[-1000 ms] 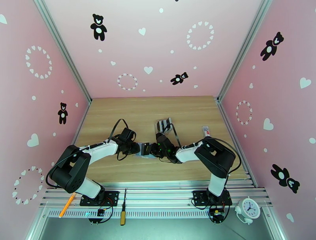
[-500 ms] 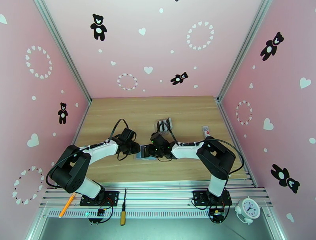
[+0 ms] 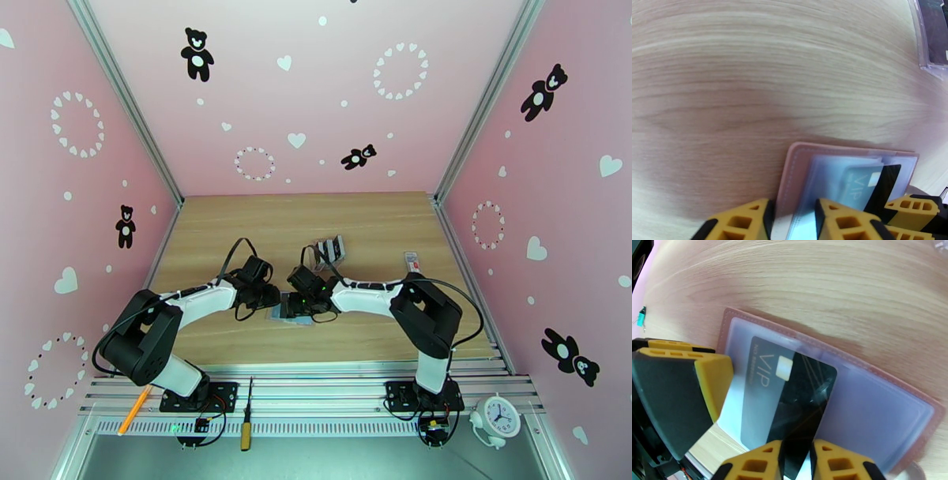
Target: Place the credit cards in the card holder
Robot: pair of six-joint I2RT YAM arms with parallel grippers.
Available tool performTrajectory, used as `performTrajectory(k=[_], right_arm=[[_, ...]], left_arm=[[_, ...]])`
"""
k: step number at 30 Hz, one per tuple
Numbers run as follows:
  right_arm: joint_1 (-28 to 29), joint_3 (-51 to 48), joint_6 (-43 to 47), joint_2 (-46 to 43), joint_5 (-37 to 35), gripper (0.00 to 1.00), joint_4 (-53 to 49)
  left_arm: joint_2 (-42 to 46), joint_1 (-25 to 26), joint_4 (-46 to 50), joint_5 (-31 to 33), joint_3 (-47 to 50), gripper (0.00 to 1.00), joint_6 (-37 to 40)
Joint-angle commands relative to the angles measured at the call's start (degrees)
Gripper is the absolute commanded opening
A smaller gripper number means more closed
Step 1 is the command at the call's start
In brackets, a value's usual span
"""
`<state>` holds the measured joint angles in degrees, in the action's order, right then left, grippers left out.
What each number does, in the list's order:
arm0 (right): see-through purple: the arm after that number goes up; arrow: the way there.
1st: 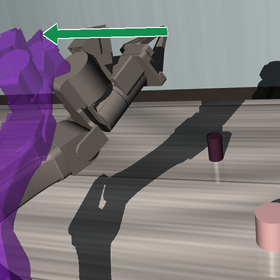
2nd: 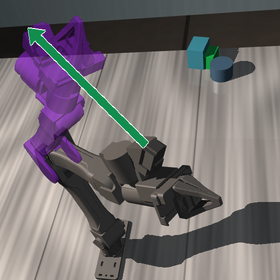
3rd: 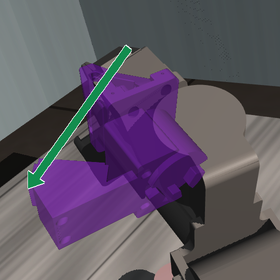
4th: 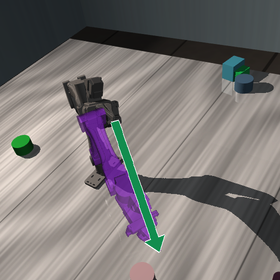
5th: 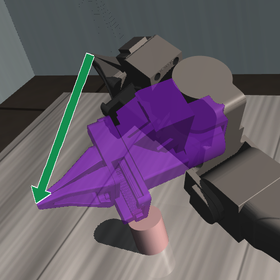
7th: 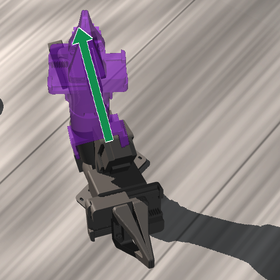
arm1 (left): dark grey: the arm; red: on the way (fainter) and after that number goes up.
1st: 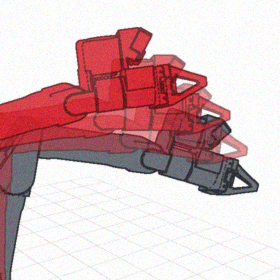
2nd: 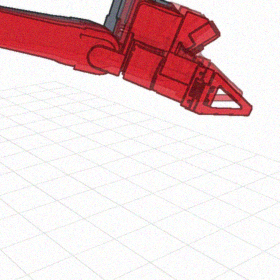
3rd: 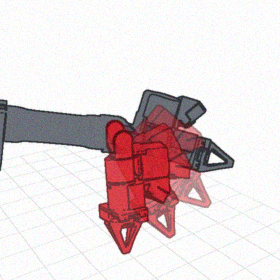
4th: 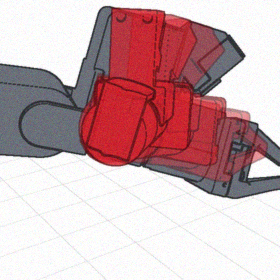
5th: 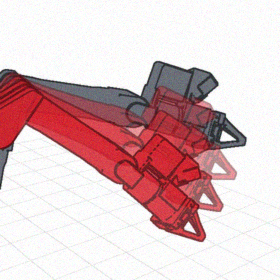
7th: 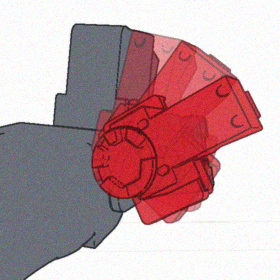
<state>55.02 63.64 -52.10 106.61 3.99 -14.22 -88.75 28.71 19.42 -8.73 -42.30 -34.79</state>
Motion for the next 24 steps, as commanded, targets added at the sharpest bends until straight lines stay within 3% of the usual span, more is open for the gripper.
performTrajectory(k=[1,8,18,24], right_arm=[[-0.4,3.5,4.7,-2.0,-4.9,0.28,-8.3],[-0.8,6.1,8.1,-5.4,-9.4,0.35,-13.1],[-0.7,3.1,4.8,-2.2,0.5,0.35,-5.9],[-0.7,2.5,4.4,-0.3,2.6,0.35,-5.0]], left_arm=[[-0.3,1.3,1.3,-2.8,1.7,0.37,-0.5],[2.9,1.2,2.8,-2.9,1.9,0.38,-0.8],[7.9,1.2,3.7,-3.5,4.7,0.4,-1.4],[8.7,1.2,2.4,-5.0,6.4,0.39,-2.1]])
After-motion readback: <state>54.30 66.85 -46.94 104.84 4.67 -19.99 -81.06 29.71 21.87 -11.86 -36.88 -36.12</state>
